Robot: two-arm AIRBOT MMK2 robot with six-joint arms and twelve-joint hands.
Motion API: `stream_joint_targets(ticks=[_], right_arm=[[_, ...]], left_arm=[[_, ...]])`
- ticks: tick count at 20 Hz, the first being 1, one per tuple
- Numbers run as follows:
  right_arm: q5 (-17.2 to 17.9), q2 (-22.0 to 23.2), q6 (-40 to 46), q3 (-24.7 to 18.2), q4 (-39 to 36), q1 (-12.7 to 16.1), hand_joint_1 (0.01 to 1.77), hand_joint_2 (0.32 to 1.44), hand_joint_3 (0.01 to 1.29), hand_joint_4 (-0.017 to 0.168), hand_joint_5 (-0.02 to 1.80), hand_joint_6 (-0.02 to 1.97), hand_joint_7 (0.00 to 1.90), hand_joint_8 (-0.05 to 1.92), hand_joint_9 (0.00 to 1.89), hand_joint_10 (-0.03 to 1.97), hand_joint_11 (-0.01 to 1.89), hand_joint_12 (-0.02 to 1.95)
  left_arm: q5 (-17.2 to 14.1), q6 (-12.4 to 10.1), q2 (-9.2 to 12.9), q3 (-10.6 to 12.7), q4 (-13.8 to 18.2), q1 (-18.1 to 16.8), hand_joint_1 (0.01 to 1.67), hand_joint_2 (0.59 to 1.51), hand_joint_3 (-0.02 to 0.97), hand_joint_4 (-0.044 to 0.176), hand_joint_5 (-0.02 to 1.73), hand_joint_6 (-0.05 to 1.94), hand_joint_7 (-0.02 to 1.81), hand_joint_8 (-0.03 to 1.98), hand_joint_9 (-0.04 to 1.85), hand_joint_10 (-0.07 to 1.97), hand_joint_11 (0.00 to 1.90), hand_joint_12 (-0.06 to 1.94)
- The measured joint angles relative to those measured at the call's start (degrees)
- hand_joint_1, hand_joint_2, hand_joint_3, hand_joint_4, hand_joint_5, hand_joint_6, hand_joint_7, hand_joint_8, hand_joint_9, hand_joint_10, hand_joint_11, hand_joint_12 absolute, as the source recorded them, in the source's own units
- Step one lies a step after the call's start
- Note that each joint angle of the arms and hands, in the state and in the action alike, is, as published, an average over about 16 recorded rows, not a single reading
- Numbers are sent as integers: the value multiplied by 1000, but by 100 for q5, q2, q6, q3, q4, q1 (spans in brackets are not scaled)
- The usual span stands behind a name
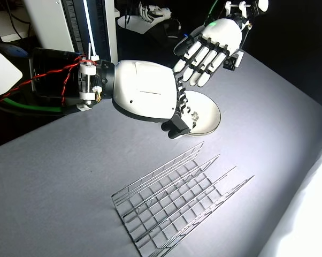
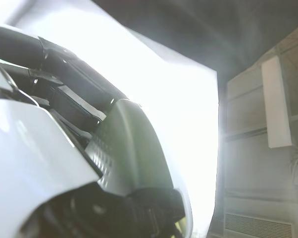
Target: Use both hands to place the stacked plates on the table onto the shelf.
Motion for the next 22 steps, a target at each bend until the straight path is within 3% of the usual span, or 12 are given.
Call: stream_joint_targets(ticks=[9,14,22], right_arm=[[-13,49,21,-71,-5,-51,325,1282,23,1,393,229,405,172,390,243,132,846],[-4,99,47,-119,-12,-135,30,1320,15,1,315,28,325,19,312,29,16,833],[38,147,85,-144,-10,-273,18,1314,15,0,346,26,361,22,349,29,21,898]], left_arm=[[-22,-248,7,87,277,-125,56,1022,36,5,131,7,141,2,128,2,33,213],[-75,-683,13,224,658,-287,26,1022,11,5,137,4,126,-6,110,-6,21,219],[-148,-1454,-3,468,1340,-491,24,1020,12,1,131,5,122,-6,104,-7,22,217]])
